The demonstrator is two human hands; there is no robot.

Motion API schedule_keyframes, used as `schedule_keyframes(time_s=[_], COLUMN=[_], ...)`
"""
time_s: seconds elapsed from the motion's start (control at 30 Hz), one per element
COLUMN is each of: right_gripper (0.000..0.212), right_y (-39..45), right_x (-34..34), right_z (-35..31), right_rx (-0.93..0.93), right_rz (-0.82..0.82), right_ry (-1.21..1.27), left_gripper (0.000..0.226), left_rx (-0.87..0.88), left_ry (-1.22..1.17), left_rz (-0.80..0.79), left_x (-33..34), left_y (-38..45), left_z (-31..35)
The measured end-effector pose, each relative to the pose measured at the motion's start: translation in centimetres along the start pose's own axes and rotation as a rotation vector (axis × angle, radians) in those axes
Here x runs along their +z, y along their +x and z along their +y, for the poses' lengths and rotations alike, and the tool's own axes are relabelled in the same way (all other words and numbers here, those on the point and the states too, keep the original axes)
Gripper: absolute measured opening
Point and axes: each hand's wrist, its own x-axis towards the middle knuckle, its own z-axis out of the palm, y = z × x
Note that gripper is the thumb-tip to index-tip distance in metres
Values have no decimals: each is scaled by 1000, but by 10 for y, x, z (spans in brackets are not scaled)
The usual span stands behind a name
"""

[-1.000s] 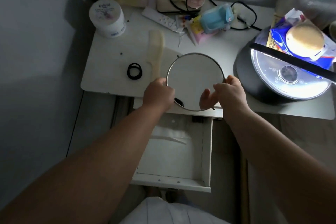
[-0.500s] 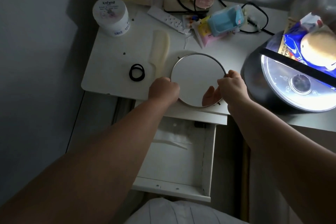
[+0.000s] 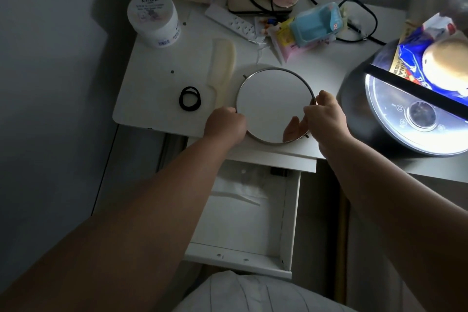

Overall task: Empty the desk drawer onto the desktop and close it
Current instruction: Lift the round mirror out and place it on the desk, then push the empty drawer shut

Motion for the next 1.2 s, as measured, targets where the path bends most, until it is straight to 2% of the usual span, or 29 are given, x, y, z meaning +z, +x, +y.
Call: schedule_keyframes(time_s=[0.03,0.13,0.17,0.3,0.43,0.53,0.6,0.67,0.7,0.8,0.87,1.0,1.2], right_gripper=[42,48,47,38,41,43,36,25,26,32,31,43,46], right_y=[-2,-19,-29,-86,-130,-148,-156,-161,-164,-168,-169,-174,-178], right_x=[-2,-9,-12,-25,-32,-24,-15,-6,-1,6,7,8,9], right_z=[5,25,35,95,153,181,194,204,205,207,205,200,193], right_rx=[-1,-35,-49,9,238,437,560,702,765,860,894,937,949], right_rz=[6,61,83,118,9,-43,-46,-24,-21,-15,3,27,49], right_ry=[35,79,107,133,63,72,106,276,392,674,813,998,1080], left_gripper=[15,39,41,29,37,37,43,51,51,28,25,30,26], left_rx=[-22,-81,-103,-251,-429,-548,-632,-724,-771,-803,-823,-868,-849], left_ry=[-78,-277,-305,-323,-349,-353,-395,-507,-578,-777,-852,-966,-1002], left_rz=[-14,-1,10,59,180,140,87,43,22,-27,-40,-45,-49], left_x=[0,-5,-7,-21,-27,-24,-21,-18,-17,-16,-15,-18,-21], left_y=[-4,-22,-31,-66,-90,-100,-102,-103,-104,-105,-103,-104,-106], left_z=[-2,-13,-21,-83,-152,-187,-206,-215,-215,-212,-213,-217,-216])
